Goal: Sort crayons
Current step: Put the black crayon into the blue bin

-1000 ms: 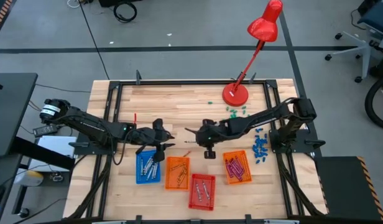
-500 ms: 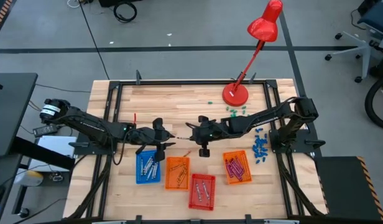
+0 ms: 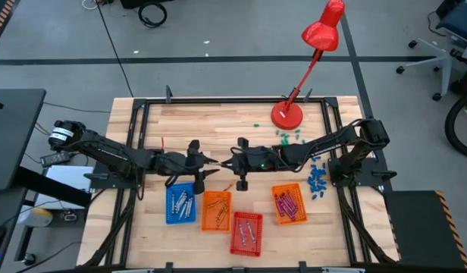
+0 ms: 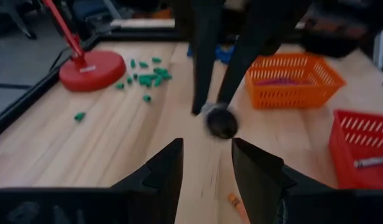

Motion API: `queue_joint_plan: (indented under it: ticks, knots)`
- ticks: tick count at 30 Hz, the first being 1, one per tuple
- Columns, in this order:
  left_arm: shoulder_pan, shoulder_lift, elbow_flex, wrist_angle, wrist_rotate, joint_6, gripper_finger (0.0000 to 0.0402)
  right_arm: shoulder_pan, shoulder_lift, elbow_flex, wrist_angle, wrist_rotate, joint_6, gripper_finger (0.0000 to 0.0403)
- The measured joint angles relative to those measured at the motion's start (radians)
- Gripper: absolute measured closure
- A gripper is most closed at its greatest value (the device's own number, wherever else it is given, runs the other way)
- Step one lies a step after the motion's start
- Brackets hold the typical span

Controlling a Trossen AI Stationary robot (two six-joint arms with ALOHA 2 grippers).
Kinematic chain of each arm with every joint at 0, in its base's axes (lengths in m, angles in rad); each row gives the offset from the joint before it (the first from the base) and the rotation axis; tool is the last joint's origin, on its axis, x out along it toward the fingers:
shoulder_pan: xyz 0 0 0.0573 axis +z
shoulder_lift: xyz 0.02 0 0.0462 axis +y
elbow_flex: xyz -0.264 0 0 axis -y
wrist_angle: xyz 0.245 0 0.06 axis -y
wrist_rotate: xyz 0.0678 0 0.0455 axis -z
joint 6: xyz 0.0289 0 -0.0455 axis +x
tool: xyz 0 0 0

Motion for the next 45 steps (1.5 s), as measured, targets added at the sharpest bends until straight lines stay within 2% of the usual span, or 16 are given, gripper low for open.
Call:
queue_joint_plan:
  ticks: [12,20,27,36,40,45]
  knots:
    - [-0.001,0.0,0.0,0.093,0.002,0.054,0.0253,0.006,-0.033,-0.015,0.014,0.021,-0.016,0.037]
    - [-0.008,-0.003,0.0,0.112,0.006,0.074,0.0253,0.008,-0.06,-0.14,0.184,0.012,0.011,0.037]
    - [-0.005,-0.001,0.0,0.167,0.005,0.08,0.0253,0.012,-0.058,-0.185,0.29,0.005,0.014,0.037]
    - [-0.004,0.0,0.001,0.22,0.004,0.082,0.0254,0.013,-0.058,-0.193,0.332,-0.023,0.01,0.037]
    - [0.0,0.0,0.001,0.221,0.004,0.088,0.0268,0.013,-0.058,-0.193,0.335,-0.035,0.01,0.037]
    - [0.006,0.0,0.001,0.221,0.006,0.093,0.0311,0.012,-0.058,-0.193,0.338,-0.034,0.01,0.037]
